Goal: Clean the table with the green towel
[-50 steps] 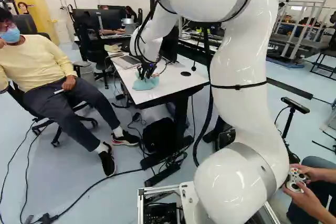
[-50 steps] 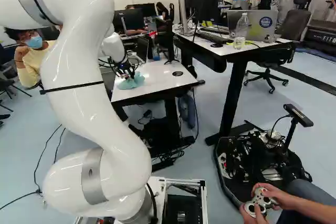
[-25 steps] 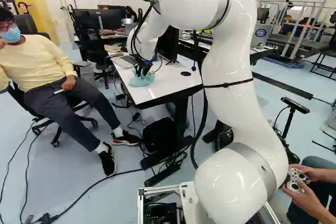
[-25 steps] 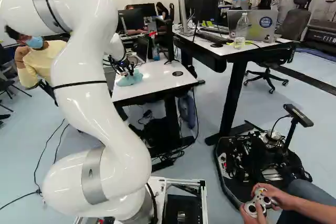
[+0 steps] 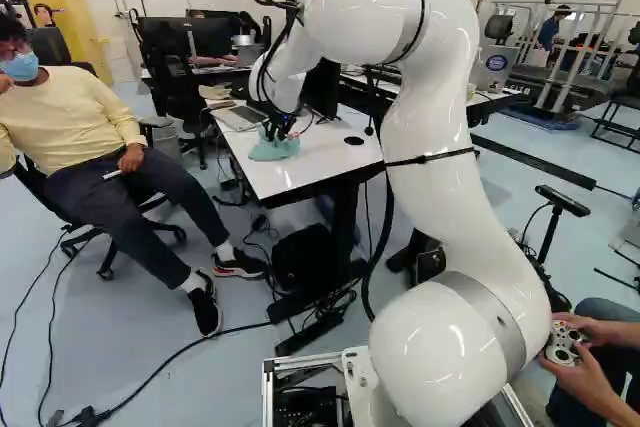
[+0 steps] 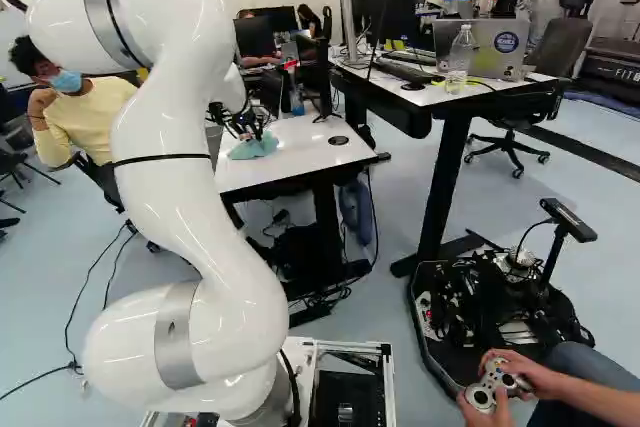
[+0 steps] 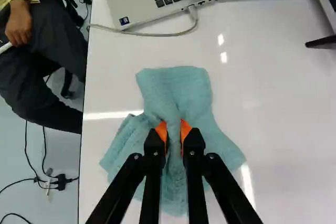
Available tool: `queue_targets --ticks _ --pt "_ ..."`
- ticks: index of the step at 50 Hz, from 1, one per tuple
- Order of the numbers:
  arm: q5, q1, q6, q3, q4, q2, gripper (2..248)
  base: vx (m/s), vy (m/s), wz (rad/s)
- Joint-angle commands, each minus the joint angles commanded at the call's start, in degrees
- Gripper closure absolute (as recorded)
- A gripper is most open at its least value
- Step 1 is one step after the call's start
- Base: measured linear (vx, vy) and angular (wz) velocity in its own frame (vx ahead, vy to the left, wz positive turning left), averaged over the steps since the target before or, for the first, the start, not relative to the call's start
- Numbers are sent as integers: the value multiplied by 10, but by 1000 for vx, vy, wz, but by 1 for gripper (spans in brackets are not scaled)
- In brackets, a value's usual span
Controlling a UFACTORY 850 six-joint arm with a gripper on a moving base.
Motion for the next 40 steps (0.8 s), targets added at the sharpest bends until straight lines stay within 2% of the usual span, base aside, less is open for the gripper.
queue_targets --ticks 26,40 --pt "0 -30 0 68 0 50 200 0 0 0" --pt "0 -27 0 111 0 83 200 0 0 0"
